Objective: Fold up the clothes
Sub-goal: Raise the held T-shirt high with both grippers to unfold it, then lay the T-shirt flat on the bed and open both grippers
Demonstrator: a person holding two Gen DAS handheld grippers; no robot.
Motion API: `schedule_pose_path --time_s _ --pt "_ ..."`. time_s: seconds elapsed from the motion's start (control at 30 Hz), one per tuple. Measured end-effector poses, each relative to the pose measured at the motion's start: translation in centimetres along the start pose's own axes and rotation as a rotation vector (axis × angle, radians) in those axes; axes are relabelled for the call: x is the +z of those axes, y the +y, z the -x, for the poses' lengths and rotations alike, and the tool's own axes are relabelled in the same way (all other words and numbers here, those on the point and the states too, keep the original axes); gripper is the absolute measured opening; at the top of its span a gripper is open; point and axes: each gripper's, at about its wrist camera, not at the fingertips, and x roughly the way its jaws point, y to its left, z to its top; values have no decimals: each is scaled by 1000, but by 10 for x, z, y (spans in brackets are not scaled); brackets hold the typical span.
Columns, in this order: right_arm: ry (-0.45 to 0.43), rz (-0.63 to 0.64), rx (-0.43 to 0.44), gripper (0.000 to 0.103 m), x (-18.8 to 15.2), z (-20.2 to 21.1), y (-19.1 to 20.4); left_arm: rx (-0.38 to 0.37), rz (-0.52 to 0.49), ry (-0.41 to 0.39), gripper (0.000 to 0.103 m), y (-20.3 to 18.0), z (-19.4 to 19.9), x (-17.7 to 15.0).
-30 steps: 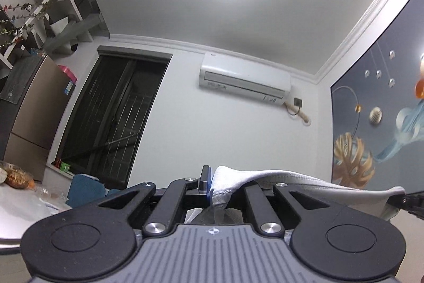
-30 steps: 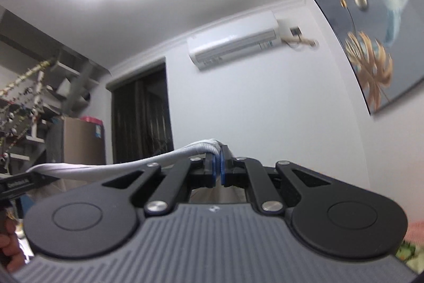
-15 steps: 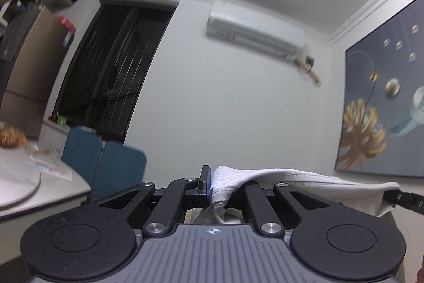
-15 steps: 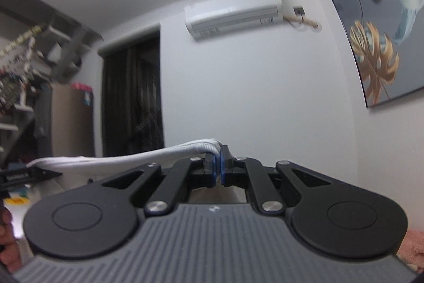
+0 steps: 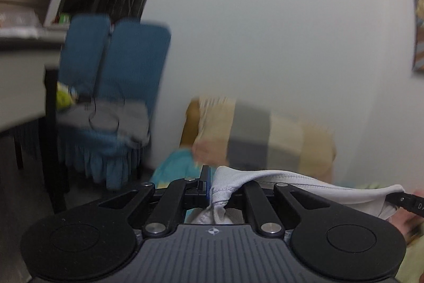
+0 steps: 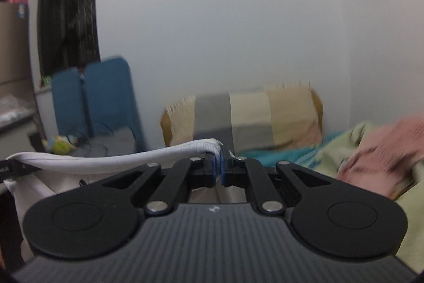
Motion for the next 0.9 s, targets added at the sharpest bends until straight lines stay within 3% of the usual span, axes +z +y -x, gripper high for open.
schedule_pose_path --time_s 0.13,0.3,0.4,0.43,0.47,0.5,0.57,0.6,0.73,0.9 --pt "147 -8 -21 7 -73 -98 -16 29 -15 113 6 20 -97 -68" --pt "276 -67 -21 8 -130 -160 -32 50 -52 216 10 30 -167 -116" --pt "338 -102 6 12 -141 -175 -38 66 -62 254 27 27 -181 -122" --pt "362 -111 15 14 -140 -179 -39 68 -62 266 43 26 -179 -122" --pt "386 -122 26 24 -139 -180 -41 69 -61 279 51 24 -175 -121" --pt "406 -138 41 42 -137 -178 -43 67 -55 292 65 24 -170 -119" --pt "429 -157 67 66 -135 -171 -43 47 -55 312 77 25 -154 -112" --pt "435 -154 75 70 -133 -165 -41 34 -60 319 81 25 -143 -109" --pt "438 -154 100 69 -118 -125 -31 -7 -95 312 84 26 -83 -94" --pt "407 -183 113 69 -102 -38 -20 -70 -92 288 86 32 17 -82"
